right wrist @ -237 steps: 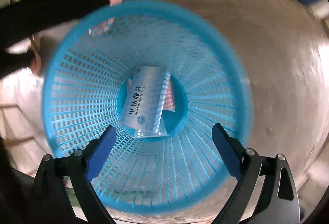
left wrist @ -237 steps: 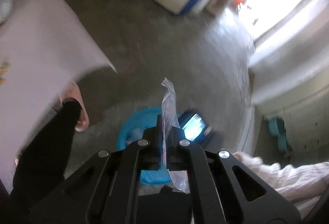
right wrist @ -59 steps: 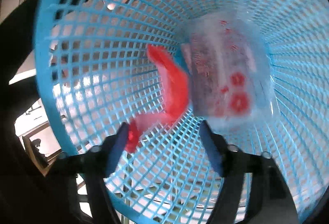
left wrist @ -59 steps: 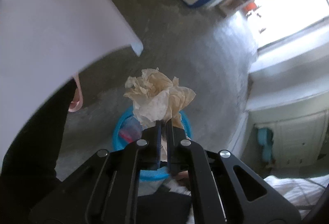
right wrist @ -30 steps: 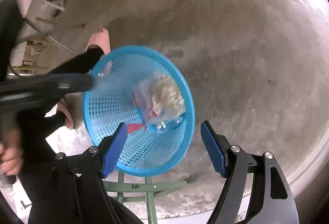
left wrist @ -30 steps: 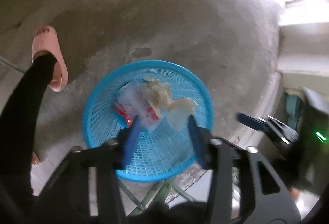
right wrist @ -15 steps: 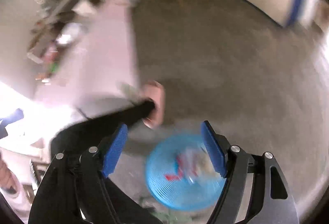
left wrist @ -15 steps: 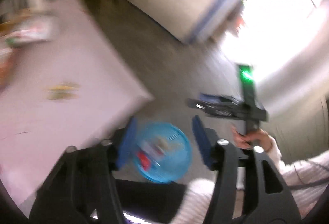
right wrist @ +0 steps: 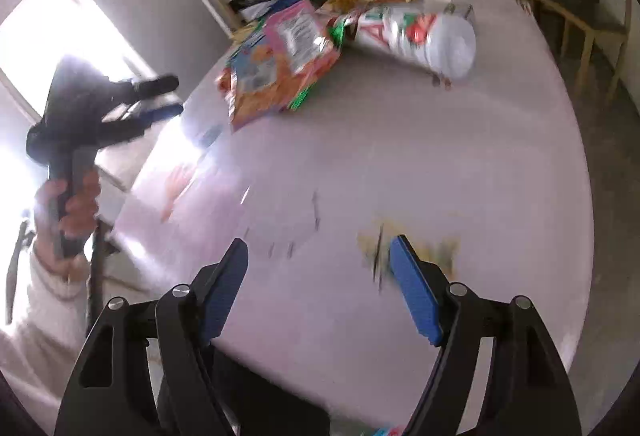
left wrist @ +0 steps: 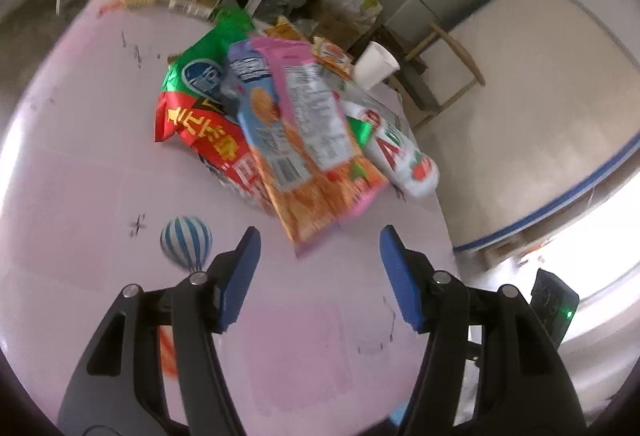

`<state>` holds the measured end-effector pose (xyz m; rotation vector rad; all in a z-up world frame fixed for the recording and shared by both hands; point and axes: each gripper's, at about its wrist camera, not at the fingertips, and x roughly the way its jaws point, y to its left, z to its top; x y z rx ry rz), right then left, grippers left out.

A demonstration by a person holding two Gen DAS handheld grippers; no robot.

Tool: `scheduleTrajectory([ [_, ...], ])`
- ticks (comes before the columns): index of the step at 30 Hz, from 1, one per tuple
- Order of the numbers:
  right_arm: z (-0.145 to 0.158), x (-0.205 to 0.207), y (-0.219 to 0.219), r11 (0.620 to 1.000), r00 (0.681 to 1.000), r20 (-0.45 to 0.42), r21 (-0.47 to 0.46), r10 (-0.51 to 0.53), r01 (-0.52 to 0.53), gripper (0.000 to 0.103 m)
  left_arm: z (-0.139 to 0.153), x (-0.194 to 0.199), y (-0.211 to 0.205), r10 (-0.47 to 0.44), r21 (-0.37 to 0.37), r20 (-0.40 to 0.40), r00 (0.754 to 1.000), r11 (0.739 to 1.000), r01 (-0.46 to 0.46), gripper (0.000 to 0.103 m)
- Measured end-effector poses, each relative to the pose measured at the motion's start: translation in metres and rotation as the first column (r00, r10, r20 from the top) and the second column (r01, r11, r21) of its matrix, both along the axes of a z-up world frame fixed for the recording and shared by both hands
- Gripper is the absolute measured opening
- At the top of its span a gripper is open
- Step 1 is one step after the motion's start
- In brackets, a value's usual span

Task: Collect trash
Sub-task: 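Return to the table and grasp the orange snack bag with the left gripper, then grasp the green chip bag with the right gripper while the left gripper holds the orange bag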

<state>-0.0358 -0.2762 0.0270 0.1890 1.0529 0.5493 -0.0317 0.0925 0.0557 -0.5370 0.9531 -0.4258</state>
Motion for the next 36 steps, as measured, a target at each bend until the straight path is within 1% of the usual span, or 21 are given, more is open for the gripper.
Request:
scheduleTrajectory([
  [1, 0.0, 0.007, 0.004, 1.0, 1.0, 0.002, 0.009, 0.002, -0.002, 0.072, -0.01, 0.01, 0.002, -0.004, -0.046, -0.013, 1.0, 0.999, 0.004, 0.058],
  [4, -0.002, 0.025, 0.011, 0.999, 1.0, -0.008, 0.028, -0.02, 0.02, 0.072, -0.047, 0.036, 0.0, 0.013, -0.093, -0.075, 0.997, 0.995, -0.02, 0.058],
  [7, -0.007, 0.04, 0.014, 0.998, 0.998, -0.027, 0.03, -0.048, 0.049, 0.072, -0.071, 0.048, -0.004, -0.005, -0.18, -0.121, 0.993, 0.984, -0.017, 0.055],
  [8, -0.009, 0.046, 0.016, 0.998, 0.998, -0.035, 0.026, -0.059, 0.059, 0.072, -0.077, 0.051, -0.006, -0.019, -0.21, -0.118, 0.993, 0.978, -0.006, 0.049],
  [10, -0.013, 0.058, 0.017, 0.998, 0.997, -0.048, 0.014, -0.068, 0.068, 0.072, -0.085, 0.053, -0.009, -0.031, -0.226, -0.147, 0.989, 0.974, -0.003, 0.005],
  [13, -0.014, 0.083, 0.022, 0.998, 0.996, -0.062, 0.011, -0.063, 0.064, 0.072, -0.088, 0.046, -0.005, -0.044, -0.289, -0.155, 0.987, 0.957, -0.003, 0.001],
  [15, -0.014, 0.099, 0.027, 0.998, 0.996, -0.067, 0.019, -0.05, 0.051, 0.072, -0.078, 0.032, 0.002, -0.025, -0.27, -0.12, 0.992, 0.963, -0.009, 0.0],
  [16, -0.016, 0.107, 0.029, 0.998, 0.996, -0.072, 0.029, -0.046, 0.048, 0.072, -0.07, 0.022, 0.007, 0.001, -0.233, -0.091, 0.996, 0.972, -0.022, 0.0],
  [17, -0.018, 0.114, 0.032, 0.998, 0.996, -0.079, 0.037, -0.04, 0.043, 0.072, -0.063, 0.012, 0.011, 0.007, -0.226, -0.064, 0.998, 0.974, -0.022, 0.0],
  [20, -0.031, 0.141, 0.044, 0.997, 0.991, -0.128, 0.063, -0.041, 0.05, 0.072, -0.058, -0.007, 0.027, 0.028, -0.292, -0.049, 0.998, 0.956, -0.041, 0.0],
  [24, -0.042, 0.172, 0.065, 0.982, 0.981, -0.195, 0.186, 0.006, 0.032, 0.072, -0.068, -0.021, 0.051, 0.069, -0.327, -0.089, 0.994, 0.94, -0.095, 0.0],
  [27, -0.045, 0.183, 0.086, 0.97, 0.974, -0.221, 0.241, 0.056, -0.001, 0.072, -0.095, -0.022, 0.06, 0.037, -0.471, -0.157, 0.987, 0.876, -0.108, 0.0],
  [28, -0.044, 0.183, 0.092, 0.975, 0.977, -0.204, 0.223, 0.059, -0.012, 0.072, -0.103, -0.023, 0.061, 0.022, -0.506, -0.179, 0.984, 0.855, -0.111, 0.0],
  [29, -0.041, 0.182, 0.099, 0.983, 0.984, -0.174, 0.182, 0.047, -0.015, 0.071, -0.109, -0.025, 0.062, 0.025, -0.51, -0.202, 0.979, 0.851, -0.127, 0.0],
  [30, -0.04, 0.181, 0.103, 0.988, 0.987, -0.155, 0.152, 0.04, -0.016, 0.068, -0.111, -0.031, 0.063, 0.041, -0.477, -0.22, 0.975, 0.867, -0.144, 0.001],
  [31, -0.038, 0.18, 0.109, 0.994, 0.992, -0.125, 0.104, 0.033, -0.02, 0.061, -0.11, -0.034, 0.062, 0.056, -0.425, -0.223, 0.973, 0.893, -0.149, 0.006],
  [32, -0.037, 0.179, 0.112, 0.997, 0.994, -0.104, 0.071, 0.03, -0.022, 0.056, -0.107, -0.037, 0.061, 0.058, -0.396, -0.214, 0.975, 0.907, -0.141, 0.009],
  [33, -0.036, 0.178, 0.117, 0.999, 0.997, -0.074, 0.033, 0.027, -0.025, 0.055, -0.101, -0.042, 0.058, 0.054, -0.366, -0.2, 0.978, 0.922, -0.126, 0.019],
  [34, -0.036, 0.177, 0.121, 0.999, 0.998, -0.058, 0.015, 0.029, -0.028, 0.054, -0.095, -0.045, 0.058, 0.053, -0.345, -0.187, 0.981, 0.932, -0.116, 0.034],
  [35, -0.036, 0.18, 0.122, 1.0, 0.998, -0.048, 0.001, 0.031, -0.031, 0.052, -0.088, -0.049, 0.057, 0.055, -0.318, -0.169, 0.984, 0.942, -0.107, 0.042],
  [36, -0.036, 0.179, 0.125, 0.999, 0.999, -0.033, -0.02, 0.035, -0.036, 0.052, -0.076, -0.054, 0.054, 0.066, -0.266, -0.14, 0.988, 0.959, -0.102, 0.056],
])
